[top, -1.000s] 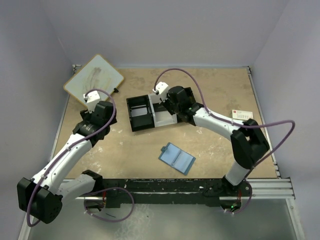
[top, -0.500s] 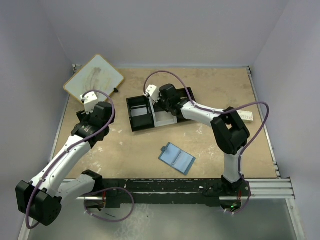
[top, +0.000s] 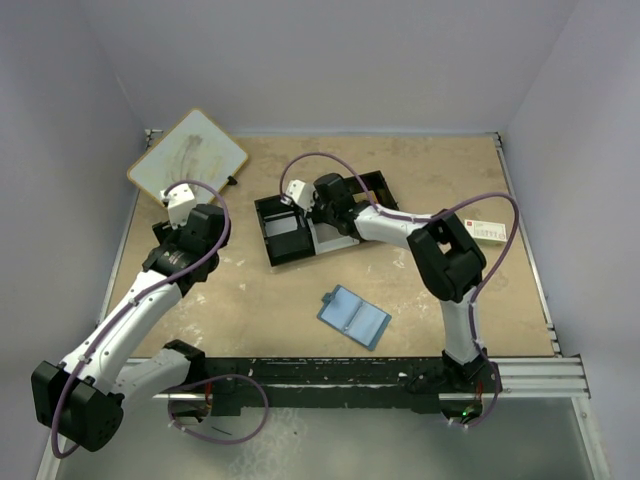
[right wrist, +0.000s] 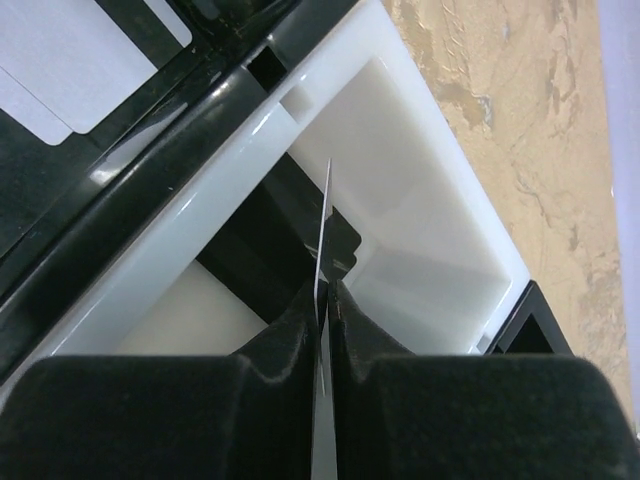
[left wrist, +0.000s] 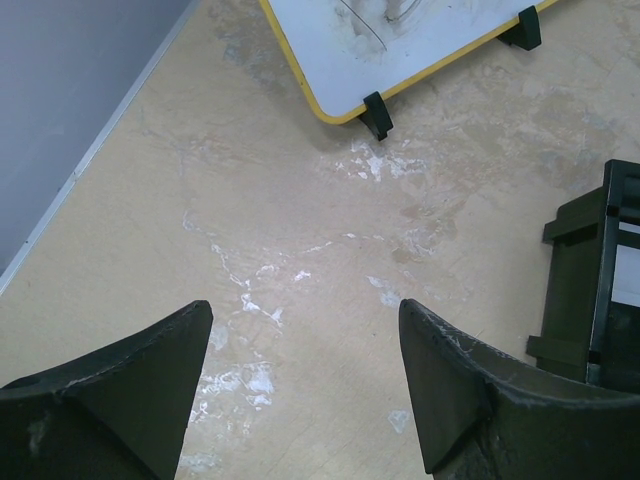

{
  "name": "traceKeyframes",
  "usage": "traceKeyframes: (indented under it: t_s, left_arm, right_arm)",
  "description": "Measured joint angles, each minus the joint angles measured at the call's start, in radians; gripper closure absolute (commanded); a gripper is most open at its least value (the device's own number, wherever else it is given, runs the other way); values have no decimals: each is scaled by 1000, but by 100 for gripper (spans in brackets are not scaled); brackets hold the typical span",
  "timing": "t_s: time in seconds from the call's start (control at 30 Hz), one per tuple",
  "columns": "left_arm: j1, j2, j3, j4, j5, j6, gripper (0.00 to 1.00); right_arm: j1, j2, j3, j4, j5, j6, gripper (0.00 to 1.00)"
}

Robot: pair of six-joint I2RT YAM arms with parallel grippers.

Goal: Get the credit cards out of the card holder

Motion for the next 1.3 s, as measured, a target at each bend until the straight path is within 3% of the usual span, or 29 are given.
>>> traceKeyframes:
  t_s: [0.3,0.6,0.8,0.9,1.07,1.3]
  left_arm:
    - [0,0,0,-5,-2,0,28]
    - [0,8,0,-10,-2,0,28]
    - [0,16,0,-11,-1,0,28]
    - [0,18,0,-11,-1,0,28]
    - [0,18,0,-11,-1,0,28]
    - [0,21,0,-11,0,0,29]
  right_arm:
    - [0,31,35,-76,-96,-42,66]
    - [-6,30,35,-94,-103,-34,64]
    - [-8,-6,35,-103,-116,76,63]
    - [-12,-51,35,-95,-131,166,68]
    - [-20,-88,53,-110,-129,387,94]
    - [-32,-62,69,-211,-163,675,99]
